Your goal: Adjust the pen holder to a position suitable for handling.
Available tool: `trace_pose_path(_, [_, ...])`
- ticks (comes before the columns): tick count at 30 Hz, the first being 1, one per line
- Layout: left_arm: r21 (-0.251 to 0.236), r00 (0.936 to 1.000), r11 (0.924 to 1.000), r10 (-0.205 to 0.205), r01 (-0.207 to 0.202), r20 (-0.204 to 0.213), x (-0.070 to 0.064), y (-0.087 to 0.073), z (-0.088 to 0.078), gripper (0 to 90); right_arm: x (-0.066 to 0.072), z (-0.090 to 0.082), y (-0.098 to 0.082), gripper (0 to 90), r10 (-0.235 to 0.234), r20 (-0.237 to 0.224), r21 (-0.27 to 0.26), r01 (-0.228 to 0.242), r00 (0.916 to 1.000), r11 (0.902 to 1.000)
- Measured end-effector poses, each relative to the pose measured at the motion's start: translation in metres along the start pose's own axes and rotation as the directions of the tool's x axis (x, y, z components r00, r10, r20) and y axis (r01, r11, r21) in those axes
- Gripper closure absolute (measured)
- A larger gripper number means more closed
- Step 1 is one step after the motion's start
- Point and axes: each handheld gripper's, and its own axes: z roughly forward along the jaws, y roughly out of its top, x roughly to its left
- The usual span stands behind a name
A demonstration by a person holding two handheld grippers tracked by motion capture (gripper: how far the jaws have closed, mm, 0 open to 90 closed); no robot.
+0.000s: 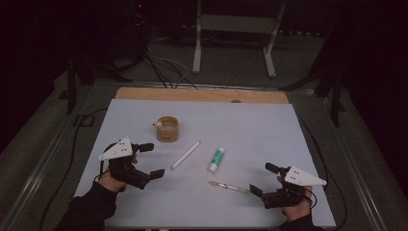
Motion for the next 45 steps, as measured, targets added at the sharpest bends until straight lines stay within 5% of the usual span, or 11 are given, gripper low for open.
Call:
trace_pose_path(14, [-0.036, 0.9983, 0.9989, -0.033, 0.031, -0.047, 0.019, 0.013, 0.002, 0.4, -0.001, 0.0, 0.0, 0.0, 0.001, 0.0, 0.001, -0.001, 1.0, 1.0])
trace_pose_path(26, [-0.052, 0.989, 0.997, -0.063, 0.057, -0.134, 0.041, 0.011, 0.008, 0.5, -0.001, -0.001, 0.0, 0.0, 0.0, 0.0, -0.002, 0.0, 1.0, 1.0])
trace_pose_path(28, [-0.063, 0.9791, 0.9947, -0.091, 0.081, -0.182, 0.052, 0.007, 0.011, 1.3, -0.001, -0.001, 0.001, 0.0, 0.001, -0.001, -0.004, -0.001, 1.0, 1.0])
trace_pose_path(40, [-0.052, 0.9516, 0.9922, -0.123, 0.113, -0.281, 0.076, -0.01, 0.017, 6.9, -0.001, -0.001, 0.0, 0.0, 0.001, -0.002, -0.005, -0.001, 1.0, 1.0])
trace_pose_path(43, [-0.036, 0.9396, 0.9878, -0.155, 0.152, -0.305, 0.082, -0.016, 0.019, 8.2, -0.001, -0.002, 0.001, 0.0, 0.002, -0.002, -0.007, -0.002, 1.0, 1.0])
trace_pose_path(45, [-0.034, 0.9238, 0.9853, -0.169, 0.168, -0.344, 0.084, -0.019, 0.02, 12.2, -0.001, -0.002, 0.001, 0.0, 0.002, -0.001, -0.007, -0.002, 1.0, 1.0])
